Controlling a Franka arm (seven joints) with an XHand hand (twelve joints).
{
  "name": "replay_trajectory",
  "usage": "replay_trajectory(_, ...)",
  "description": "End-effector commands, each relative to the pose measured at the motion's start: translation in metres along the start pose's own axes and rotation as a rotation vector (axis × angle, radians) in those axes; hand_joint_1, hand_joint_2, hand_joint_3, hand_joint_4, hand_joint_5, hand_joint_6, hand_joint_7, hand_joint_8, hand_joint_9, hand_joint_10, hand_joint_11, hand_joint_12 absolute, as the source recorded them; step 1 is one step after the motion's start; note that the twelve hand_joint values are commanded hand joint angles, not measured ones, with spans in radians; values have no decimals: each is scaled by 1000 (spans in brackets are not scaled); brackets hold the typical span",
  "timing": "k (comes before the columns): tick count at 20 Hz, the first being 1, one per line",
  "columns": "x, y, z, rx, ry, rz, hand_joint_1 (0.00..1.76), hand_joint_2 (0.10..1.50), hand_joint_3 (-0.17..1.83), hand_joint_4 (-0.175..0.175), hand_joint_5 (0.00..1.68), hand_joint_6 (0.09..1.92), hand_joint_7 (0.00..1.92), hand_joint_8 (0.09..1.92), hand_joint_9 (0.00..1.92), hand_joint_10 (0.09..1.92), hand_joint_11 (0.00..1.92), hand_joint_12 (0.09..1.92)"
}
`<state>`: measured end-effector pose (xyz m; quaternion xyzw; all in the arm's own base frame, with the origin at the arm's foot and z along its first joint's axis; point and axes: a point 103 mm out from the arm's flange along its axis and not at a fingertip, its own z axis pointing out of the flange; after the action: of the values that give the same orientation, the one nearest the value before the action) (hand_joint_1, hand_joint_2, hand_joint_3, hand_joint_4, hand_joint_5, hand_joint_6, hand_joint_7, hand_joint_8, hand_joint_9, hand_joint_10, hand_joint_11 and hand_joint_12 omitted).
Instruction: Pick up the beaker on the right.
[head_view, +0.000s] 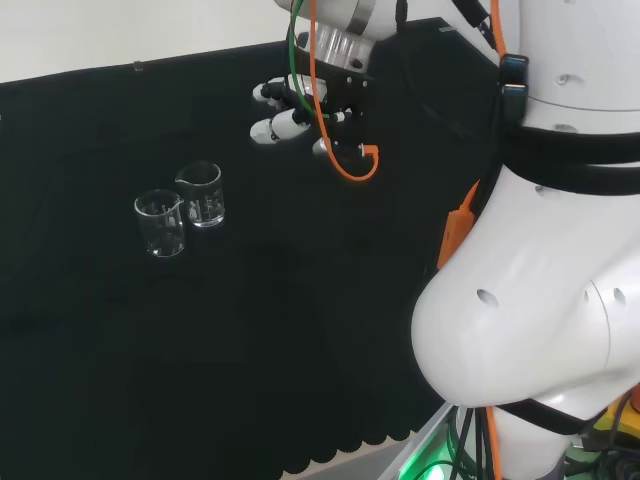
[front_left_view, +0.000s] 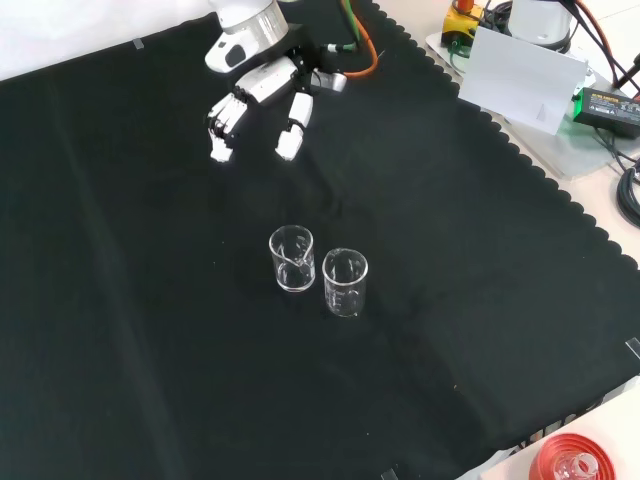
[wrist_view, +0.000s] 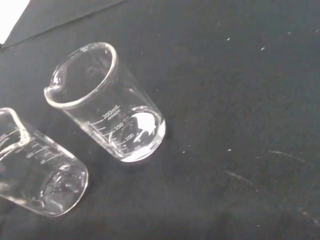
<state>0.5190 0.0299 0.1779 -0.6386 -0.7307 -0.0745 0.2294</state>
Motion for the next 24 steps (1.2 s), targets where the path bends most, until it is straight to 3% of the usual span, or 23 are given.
replay_trajectory(1,-4,12,25,40,70,-69,841,992,-175,-116,316,87,163,740,258,796,0,1184)
replay_trajectory(7,-7,25,51,81,132,-148,846,917,-175,-112,309,87,178,740,264,791,0,1182)
replay_trajectory(18,-6,36,77,98,231,-208,817,864,-175,-129,234,87,169,735,274,782,0,1180)
replay_trajectory(24,-9,40,84,111,285,-233,797,840,-175,-125,166,87,61,708,177,771,0,1069)
